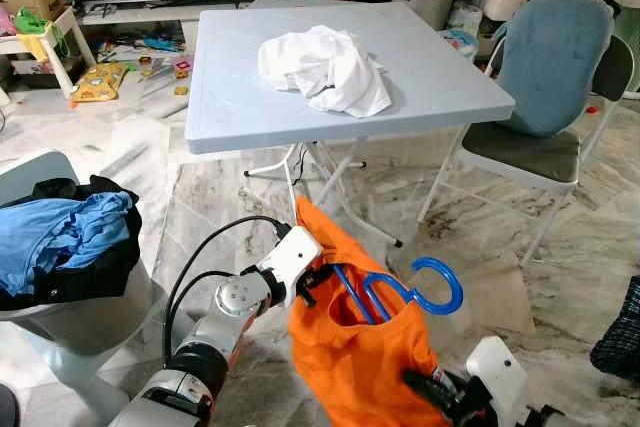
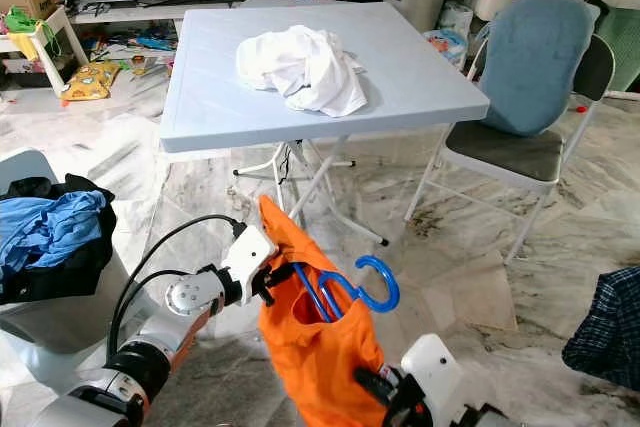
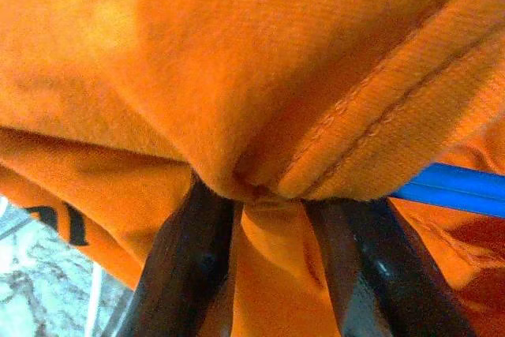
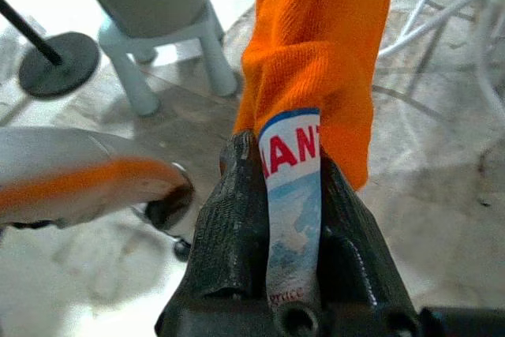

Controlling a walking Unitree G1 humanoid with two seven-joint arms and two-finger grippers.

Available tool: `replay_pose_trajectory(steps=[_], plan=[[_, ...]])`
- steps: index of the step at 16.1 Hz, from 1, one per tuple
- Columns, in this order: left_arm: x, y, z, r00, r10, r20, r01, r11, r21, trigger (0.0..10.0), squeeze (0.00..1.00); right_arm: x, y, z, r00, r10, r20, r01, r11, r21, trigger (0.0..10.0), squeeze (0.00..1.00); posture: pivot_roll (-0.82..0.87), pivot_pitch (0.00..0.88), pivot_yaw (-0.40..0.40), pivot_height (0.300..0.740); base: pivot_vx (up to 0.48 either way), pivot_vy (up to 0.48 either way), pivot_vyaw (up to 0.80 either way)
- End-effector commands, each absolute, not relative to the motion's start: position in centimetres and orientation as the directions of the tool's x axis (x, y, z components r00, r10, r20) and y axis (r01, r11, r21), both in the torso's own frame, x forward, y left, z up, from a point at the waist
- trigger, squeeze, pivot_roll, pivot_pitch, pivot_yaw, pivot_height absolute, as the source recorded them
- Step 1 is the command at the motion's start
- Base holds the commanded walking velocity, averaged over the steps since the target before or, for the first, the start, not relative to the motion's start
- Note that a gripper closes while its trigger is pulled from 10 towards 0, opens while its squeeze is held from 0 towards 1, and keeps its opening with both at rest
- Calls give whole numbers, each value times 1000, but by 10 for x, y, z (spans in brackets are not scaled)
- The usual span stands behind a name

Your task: Hang hanger

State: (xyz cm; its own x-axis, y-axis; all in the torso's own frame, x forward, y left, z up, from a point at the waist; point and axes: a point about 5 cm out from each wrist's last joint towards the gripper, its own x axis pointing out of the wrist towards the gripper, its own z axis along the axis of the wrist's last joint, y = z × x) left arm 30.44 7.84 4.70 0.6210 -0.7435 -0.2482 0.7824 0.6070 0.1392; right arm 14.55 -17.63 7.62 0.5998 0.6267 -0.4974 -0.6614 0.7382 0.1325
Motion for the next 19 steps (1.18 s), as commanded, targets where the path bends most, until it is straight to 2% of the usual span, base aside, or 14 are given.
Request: replay_pose_trajectory(steps=[1, 5, 6, 8, 11, 14, 17, 18, 19], plan=[[304, 74, 52, 597, -772, -218, 802, 583, 132, 0, 0, 150, -180, 76, 617, 601, -508, -651, 753, 101, 10000, 0, -28, 0, -20, 740, 0, 0, 0], [300, 70, 52, 553, -805, -216, 832, 545, 100, 0, 0, 166, -191, 79, 707, 504, -495, -588, 809, -17, 10000, 0, -27, 0, -21, 740, 0, 0, 0], [298, 67, 51, 514, -828, -227, 857, 508, 88, 0, 0, 175, -198, 81, 754, 442, -486, -549, 831, -95, 10000, 0, -25, 0, -21, 740, 0, 0, 0], [293, 64, 51, 457, -858, -236, 888, 454, 71, 0, 0, 183, -203, 83, 797, 384, -466, -503, 849, -161, 10000, 0, -26, 0, -19, 740, 0, 0, 0], [291, 63, 52, 411, -877, -248, 912, 401, 89, 0, 0, 189, -211, 83, 826, 313, -469, -463, 851, -248, 10000, 0, -27, 0, -16, 740, 0, 0, 0], [302, 70, 59, 480, -845, -237, 877, 467, 114, 0, 0, 179, -209, 80, 785, 367, -499, -523, 824, -218, 10000, 0, -27, 0, -19, 740, 0, 0, 0], [312, 75, 68, 543, -813, -207, 839, 521, 155, 0, 0, 161, -205, 75, 693, 448, -564, -618, 773, -145, 10000, 0, -31, 0, -19, 740, 0, 0, 0], [324, 82, 80, 620, -767, -166, 784, 592, 189, 0, 0, 145, -209, 73, 632, 483, -607, -655, 751, -84, 10000, 0, -29, 0, -20, 740, 0, 0, 0], [330, 86, 85, 650, -745, -151, 758, 620, 204, 0, 0, 137, -214, 73, 604, 489, -630, -666, 743, -63, 10000, 0, -30, 0, -20, 740, 0, 0, 0]])
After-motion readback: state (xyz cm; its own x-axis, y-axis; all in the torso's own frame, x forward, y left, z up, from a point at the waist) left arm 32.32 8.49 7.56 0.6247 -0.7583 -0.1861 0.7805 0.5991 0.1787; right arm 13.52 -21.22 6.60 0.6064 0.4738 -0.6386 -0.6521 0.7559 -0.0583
